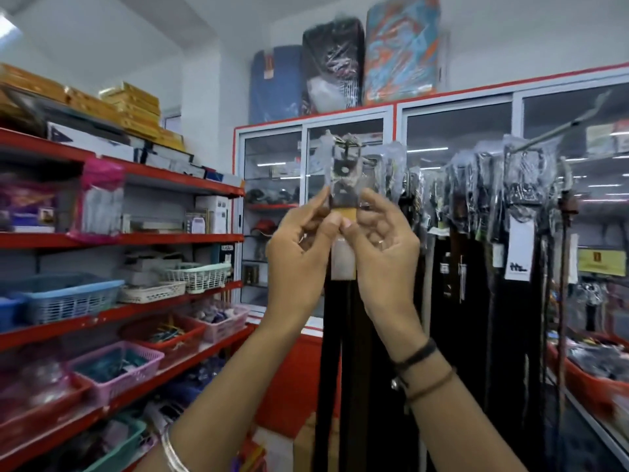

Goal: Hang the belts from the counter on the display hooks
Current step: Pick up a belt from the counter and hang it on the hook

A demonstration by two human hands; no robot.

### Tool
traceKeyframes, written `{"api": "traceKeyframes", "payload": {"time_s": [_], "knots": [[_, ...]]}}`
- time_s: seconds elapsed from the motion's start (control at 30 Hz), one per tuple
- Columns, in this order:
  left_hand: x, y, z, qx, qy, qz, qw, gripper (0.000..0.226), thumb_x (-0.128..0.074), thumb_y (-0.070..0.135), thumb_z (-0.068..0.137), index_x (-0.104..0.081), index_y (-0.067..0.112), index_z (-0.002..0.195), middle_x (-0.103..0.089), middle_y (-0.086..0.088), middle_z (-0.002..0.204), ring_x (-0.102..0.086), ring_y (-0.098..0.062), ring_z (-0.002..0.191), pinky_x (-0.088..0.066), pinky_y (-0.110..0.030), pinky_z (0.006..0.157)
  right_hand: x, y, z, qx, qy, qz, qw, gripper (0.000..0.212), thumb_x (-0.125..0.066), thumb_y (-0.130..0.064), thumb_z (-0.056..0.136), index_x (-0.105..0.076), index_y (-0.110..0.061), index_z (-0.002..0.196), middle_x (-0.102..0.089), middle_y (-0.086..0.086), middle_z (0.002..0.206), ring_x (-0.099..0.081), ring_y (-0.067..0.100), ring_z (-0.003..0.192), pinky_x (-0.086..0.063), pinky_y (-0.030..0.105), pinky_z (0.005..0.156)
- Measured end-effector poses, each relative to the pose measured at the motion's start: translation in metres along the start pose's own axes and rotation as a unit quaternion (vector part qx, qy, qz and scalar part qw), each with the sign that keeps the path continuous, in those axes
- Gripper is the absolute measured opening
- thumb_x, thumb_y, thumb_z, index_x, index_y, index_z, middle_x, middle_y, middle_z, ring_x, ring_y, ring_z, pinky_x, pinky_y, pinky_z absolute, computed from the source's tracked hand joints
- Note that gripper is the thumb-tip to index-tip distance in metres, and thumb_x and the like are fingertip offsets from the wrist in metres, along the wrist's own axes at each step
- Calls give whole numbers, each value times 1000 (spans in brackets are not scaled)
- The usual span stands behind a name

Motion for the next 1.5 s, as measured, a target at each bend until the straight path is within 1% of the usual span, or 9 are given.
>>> {"api": "traceKeyframes", "payload": {"time_s": [0.2,0.33,0.6,0.73,0.9,1.13,1.23,1.3,1.5], "knots": [[6,6,42,-14,20,4,1000,41,-58,6,91,-55,21,129,-69,15,91,-66,6,81,-52,-11,74,-24,0,35,27,-7,-56,998,39,-65,-2,82,-64,-20,117,-67,2,79,-65,14,74,-55,29,73],[3,6,51,-2,2,8,1000,37,-56,5,91,-59,15,127,-66,29,85,-64,8,73,-50,-6,65,-28,6,43,17,29,-63,997,35,-63,-2,83,-65,-11,117,-61,-4,66,-55,9,64,-50,22,63],[4,0,52,41,5,-17,999,36,-55,1,90,-59,9,125,-66,2,119,-64,13,87,-50,-6,74,-29,13,38,2,48,-35,998,35,-65,-5,84,-63,-7,119,-56,-17,50,-46,-1,56,-43,12,56],[5,1,57,65,-7,-30,997,36,-55,0,89,-60,9,124,-66,-7,126,-64,-11,110,-53,-23,94,-32,13,40,-3,44,-46,998,36,-63,-3,84,-62,-6,120,-51,-26,39,-43,-7,43,-38,5,52],[6,4,57,93,-16,-39,995,37,-55,-3,88,-60,6,123,-66,-12,124,-64,-21,111,-52,-34,97,-33,10,38,-12,53,-58,997,35,-62,-3,85,-61,-4,121,-49,-25,36,-43,-6,40,-36,4,49],[-2,-1,61,145,-76,-22,986,38,-51,-2,90,-57,6,127,-66,-15,120,-59,-10,75,-50,-15,62,-21,14,40,-24,65,-69,995,36,-63,-7,85,-61,-3,121,-52,-17,60,-50,-9,52,-43,7,60],[-8,-11,57,129,-78,0,989,39,-51,0,92,-57,11,129,-63,-24,124,-63,-15,86,-53,-22,75,-12,19,38,-19,43,-100,994,37,-61,-9,88,-58,-6,125,-71,-3,94,-57,-12,71,-47,7,74],[-10,-20,52,118,-76,5,990,40,-52,1,92,-57,14,129,-61,-27,124,-64,-26,105,-52,-33,89,-6,25,36,-16,16,-135,991,38,-57,-7,90,-55,-10,128,-68,4,115,-59,-8,84,-47,6,79],[-15,-45,33,66,-73,55,994,46,-53,5,92,-54,31,130,-68,-7,107,-65,-21,91,-55,-32,79,20,30,26,31,-33,-239,970,38,-58,-5,89,-59,-16,125,-66,3,106,-60,0,85,-46,1,76]]}}
Point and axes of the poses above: each hand's wrist, its own z-axis towards the middle knuckle, its own x-axis out of the back of the hand, y = z × x, the point moved 4 cm from there along z, towards the middle knuckle
